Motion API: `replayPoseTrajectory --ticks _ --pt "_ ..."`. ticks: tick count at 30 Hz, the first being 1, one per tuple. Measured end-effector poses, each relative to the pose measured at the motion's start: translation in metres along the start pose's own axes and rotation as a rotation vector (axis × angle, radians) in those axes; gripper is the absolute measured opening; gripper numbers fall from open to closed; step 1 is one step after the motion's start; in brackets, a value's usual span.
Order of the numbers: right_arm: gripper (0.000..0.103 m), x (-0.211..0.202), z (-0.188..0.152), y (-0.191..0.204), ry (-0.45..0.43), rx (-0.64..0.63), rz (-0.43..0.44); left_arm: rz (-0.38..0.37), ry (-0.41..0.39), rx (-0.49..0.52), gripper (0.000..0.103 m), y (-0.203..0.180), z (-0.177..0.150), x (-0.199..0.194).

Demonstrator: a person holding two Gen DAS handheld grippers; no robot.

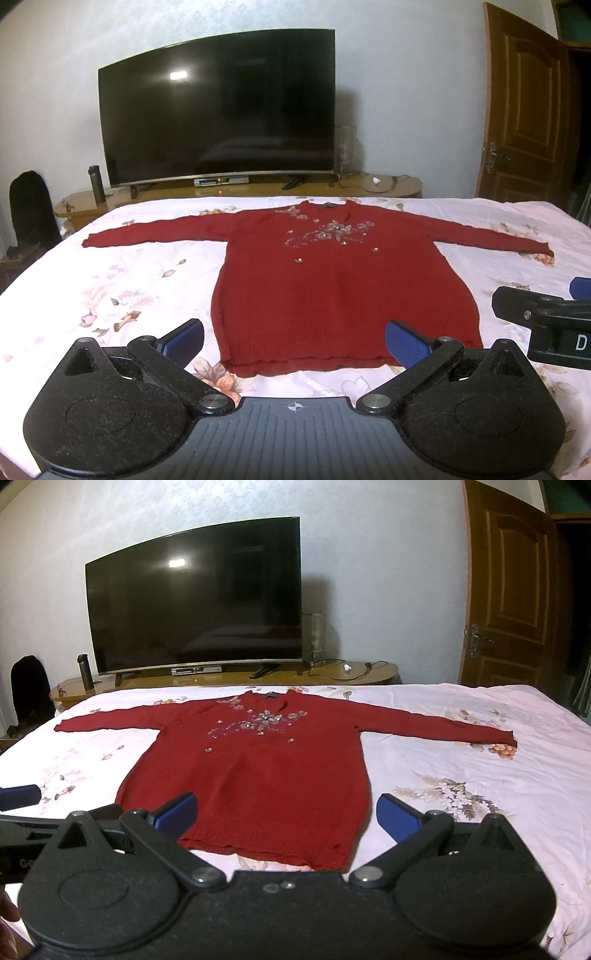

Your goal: Fold small clothes

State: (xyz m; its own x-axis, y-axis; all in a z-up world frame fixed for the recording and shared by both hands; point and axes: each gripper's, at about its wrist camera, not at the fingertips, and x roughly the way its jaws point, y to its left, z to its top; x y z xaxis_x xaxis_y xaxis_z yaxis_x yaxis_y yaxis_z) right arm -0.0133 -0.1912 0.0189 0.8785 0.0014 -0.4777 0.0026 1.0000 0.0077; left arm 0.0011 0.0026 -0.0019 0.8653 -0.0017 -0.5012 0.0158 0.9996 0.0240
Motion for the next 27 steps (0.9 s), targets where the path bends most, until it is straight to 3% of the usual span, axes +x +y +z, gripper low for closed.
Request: replayPoseTrajectory --ticks 27 --pt "0.103 0.0038 0.0002 0.0053 0.007 -0.003 0.001 0.003 0.002 0.002 0.103 -0.0014 0.0017 -0.0023"
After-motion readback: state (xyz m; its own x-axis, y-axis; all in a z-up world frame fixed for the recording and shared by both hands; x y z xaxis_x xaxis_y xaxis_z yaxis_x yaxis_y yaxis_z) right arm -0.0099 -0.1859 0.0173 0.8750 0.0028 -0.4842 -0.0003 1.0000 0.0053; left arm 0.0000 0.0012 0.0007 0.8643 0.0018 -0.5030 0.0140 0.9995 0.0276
